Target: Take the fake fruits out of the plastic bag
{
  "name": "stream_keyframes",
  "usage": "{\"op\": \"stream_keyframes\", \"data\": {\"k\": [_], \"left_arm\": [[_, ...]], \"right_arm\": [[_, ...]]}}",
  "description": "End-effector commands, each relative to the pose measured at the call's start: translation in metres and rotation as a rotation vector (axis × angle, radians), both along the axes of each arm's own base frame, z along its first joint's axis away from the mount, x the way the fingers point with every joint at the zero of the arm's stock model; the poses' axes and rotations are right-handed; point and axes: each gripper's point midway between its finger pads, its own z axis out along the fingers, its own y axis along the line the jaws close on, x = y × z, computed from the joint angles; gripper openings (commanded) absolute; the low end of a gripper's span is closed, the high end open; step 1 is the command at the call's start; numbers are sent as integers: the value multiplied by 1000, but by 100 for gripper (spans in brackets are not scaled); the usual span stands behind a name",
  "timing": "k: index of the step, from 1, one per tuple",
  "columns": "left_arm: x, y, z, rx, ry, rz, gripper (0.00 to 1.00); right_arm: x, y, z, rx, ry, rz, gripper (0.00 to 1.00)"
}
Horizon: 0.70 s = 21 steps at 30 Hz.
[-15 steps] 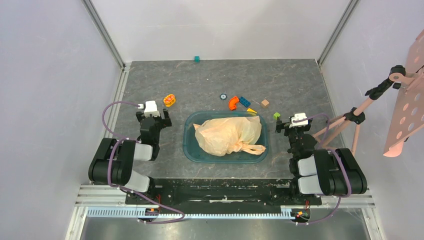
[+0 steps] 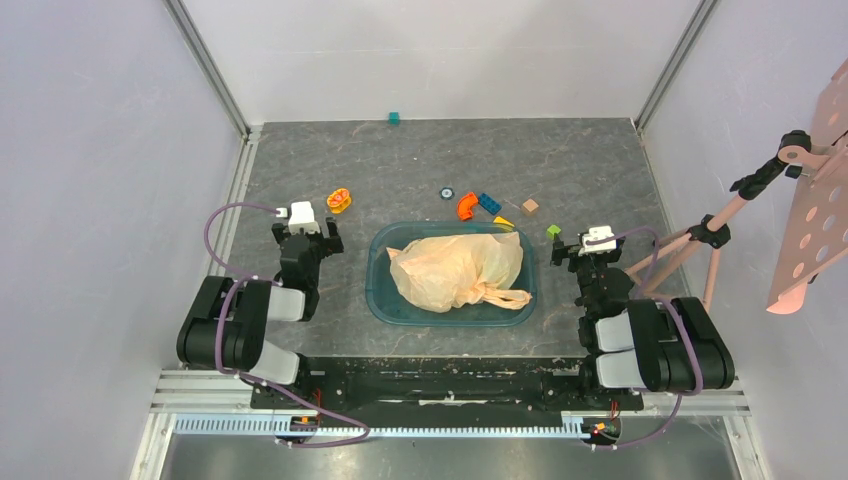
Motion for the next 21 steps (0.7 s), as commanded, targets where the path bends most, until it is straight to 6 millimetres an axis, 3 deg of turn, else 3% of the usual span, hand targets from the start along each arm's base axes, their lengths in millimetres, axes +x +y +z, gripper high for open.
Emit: {"op": "stream_keyframes", "data": {"k": [1,5,9,10,17,21], "left_arm": [[4,1,22,36,-70,-12,100],[-2,9,37,33,-81,45,100],[-5,16,49,7,-11,162,100],[-4,17,54,-1,-8,193,100],[-12,18,80,-125,35,297,100],[-16,5,106,-263,26,280,100]], "right_arm": [[-28,-1,-22,-3,57,-3,98],[-21,2,-21,5,102,13,98],[-18,4,-7,57,81,11,98],[-12,5,6,72,57,11,98],[-1,8,33,183,61,6,98],[5,-6,36,307,163,-121,98]]}}
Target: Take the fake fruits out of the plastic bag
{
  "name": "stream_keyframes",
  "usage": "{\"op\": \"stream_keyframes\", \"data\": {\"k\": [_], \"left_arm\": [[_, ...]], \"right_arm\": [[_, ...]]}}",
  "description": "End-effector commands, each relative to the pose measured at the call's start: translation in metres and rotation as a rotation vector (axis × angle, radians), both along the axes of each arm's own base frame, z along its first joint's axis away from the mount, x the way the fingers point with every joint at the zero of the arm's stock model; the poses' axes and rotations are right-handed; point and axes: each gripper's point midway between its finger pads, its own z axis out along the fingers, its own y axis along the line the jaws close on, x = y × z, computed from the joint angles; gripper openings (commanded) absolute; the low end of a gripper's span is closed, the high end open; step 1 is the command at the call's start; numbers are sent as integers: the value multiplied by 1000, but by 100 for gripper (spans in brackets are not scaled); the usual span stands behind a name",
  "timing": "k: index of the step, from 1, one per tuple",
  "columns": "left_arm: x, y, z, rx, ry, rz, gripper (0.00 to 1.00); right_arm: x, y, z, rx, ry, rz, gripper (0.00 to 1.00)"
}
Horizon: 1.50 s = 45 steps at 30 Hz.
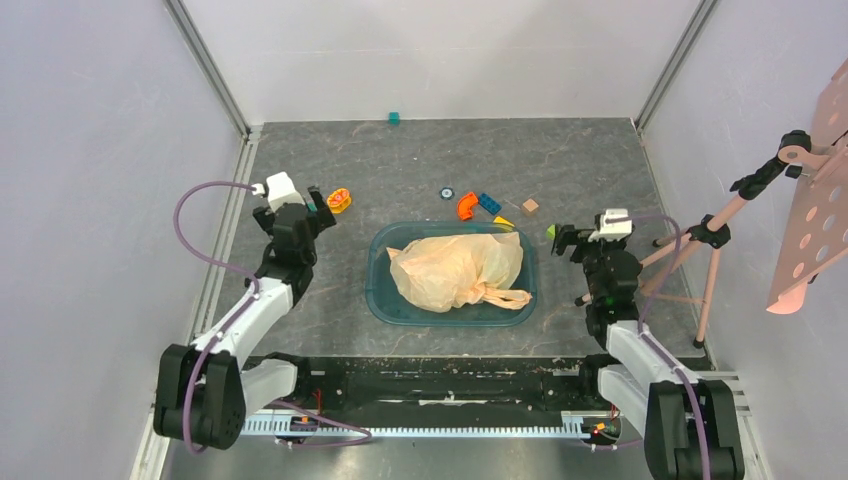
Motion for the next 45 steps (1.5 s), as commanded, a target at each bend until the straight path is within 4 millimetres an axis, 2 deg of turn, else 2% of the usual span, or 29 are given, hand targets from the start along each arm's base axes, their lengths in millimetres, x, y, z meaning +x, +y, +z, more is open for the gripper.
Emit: {"op": "stream_keyframes", "data": {"k": [1,4,7,11,15,20,23,28,30,35,38,45], "left_arm": [[-9,-10,32,-182,-25,31,100],[-15,-21,53,-299,-71,6,100],[-28,-30,68,-360,-77,-39,100],[-45,-31,83,-324,-9,-74,100],[-51,-42,101,-271,82,-169,100],[-69,-50,99,-196,140,-282,100],[-78,-47,89,-168,151,-289,100],[-85,-54,73,-158,193,-347,100],[-86,-54,68,-152,199,-351,100],[-89,-50,59,-136,208,-340,100],[-91,-52,58,-140,214,-350,100],[-91,-55,55,-149,222,-363,100]], "right_arm": [[9,-13,11,133,132,-128,98],[11,-14,19,133,184,-140,98],[11,-5,23,187,217,-111,98],[10,6,29,194,262,-48,98],[4,29,40,203,339,80,98],[-25,58,41,180,491,207,99],[-49,75,41,140,575,272,93],[-93,101,39,124,678,335,82],[-106,105,38,139,700,338,75],[-126,111,23,143,779,356,63],[-132,110,8,134,818,348,61],[-144,125,-11,153,879,412,56]]}}
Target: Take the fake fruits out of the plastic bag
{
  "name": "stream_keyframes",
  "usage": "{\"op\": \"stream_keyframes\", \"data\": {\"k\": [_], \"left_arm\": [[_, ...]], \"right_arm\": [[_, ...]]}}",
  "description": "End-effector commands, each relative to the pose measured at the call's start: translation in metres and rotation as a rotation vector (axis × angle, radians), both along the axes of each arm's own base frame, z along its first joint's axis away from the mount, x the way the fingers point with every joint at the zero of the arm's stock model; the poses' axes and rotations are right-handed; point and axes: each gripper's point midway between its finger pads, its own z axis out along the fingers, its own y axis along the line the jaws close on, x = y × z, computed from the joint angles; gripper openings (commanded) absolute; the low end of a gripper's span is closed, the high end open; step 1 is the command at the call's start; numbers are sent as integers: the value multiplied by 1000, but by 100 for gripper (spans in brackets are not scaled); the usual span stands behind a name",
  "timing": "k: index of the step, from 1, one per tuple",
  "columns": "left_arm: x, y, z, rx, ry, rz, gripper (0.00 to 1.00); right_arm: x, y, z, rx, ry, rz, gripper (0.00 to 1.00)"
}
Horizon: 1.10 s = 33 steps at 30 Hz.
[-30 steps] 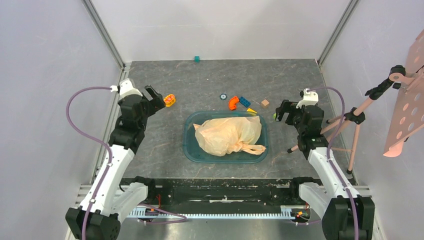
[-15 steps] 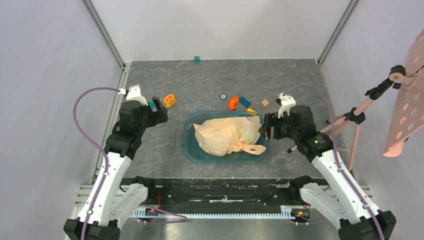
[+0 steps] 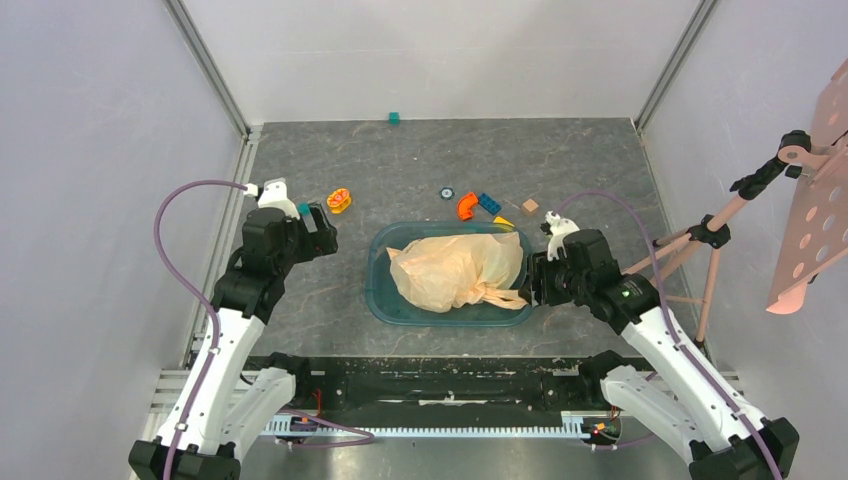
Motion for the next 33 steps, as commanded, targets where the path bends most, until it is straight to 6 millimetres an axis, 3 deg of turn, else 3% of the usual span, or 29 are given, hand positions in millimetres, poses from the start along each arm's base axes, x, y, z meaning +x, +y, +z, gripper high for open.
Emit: {"op": "stream_keyframes", "data": {"k": [1,11,23,26,29,33], "left_arm": [[0,-4,2,21,-16,-51,100],[-1,-6,2,16,-20,-62,100],[-1,-5,1,27,-15,-62,100],[-2,-5,2,28,-14,-63,100],[-2,-5,1,27,-11,-66,100],[-2,-5,1,28,-10,-68,100]], "right_arm": [[-8,9,-10,28,40,20,56],[-7,7,-31,-3,67,-9,51],[1,6,-28,-4,27,-38,26],[3,5,-24,-3,12,-45,27],[4,4,-18,1,-4,-51,42],[6,7,-10,18,-15,-45,44]]}}
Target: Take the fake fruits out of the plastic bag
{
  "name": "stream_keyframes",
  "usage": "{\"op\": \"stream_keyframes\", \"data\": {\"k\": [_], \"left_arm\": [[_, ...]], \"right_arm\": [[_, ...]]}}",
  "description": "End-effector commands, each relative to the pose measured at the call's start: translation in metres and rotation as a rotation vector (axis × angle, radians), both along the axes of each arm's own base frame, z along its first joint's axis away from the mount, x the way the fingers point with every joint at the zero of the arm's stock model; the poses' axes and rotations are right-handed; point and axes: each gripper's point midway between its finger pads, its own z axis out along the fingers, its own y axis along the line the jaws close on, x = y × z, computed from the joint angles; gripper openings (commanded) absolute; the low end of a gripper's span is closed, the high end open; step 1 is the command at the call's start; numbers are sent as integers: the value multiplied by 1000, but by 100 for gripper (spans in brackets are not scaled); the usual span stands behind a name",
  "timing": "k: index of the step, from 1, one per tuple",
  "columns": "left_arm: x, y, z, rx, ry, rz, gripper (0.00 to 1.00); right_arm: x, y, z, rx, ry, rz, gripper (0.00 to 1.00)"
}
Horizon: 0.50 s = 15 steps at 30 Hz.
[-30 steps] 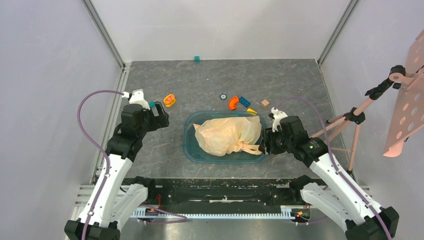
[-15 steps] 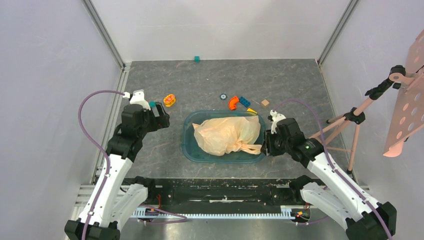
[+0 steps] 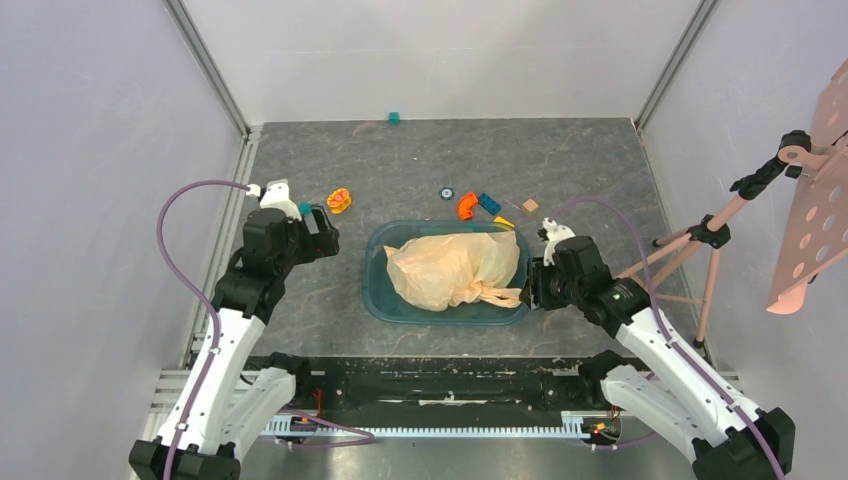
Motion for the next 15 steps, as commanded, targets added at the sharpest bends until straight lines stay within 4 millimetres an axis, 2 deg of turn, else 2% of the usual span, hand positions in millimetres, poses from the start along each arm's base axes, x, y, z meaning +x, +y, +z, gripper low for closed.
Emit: {"op": "stream_keyframes", "data": {"k": [1,15], "left_arm": [[0,-2,4,31,-22,-44,100],[0,-2,4,31,-19,-47,100]], "right_arm": [[10,7,21,36,-62,-2,44],[15,18,10,64,-47,26,33]]}}
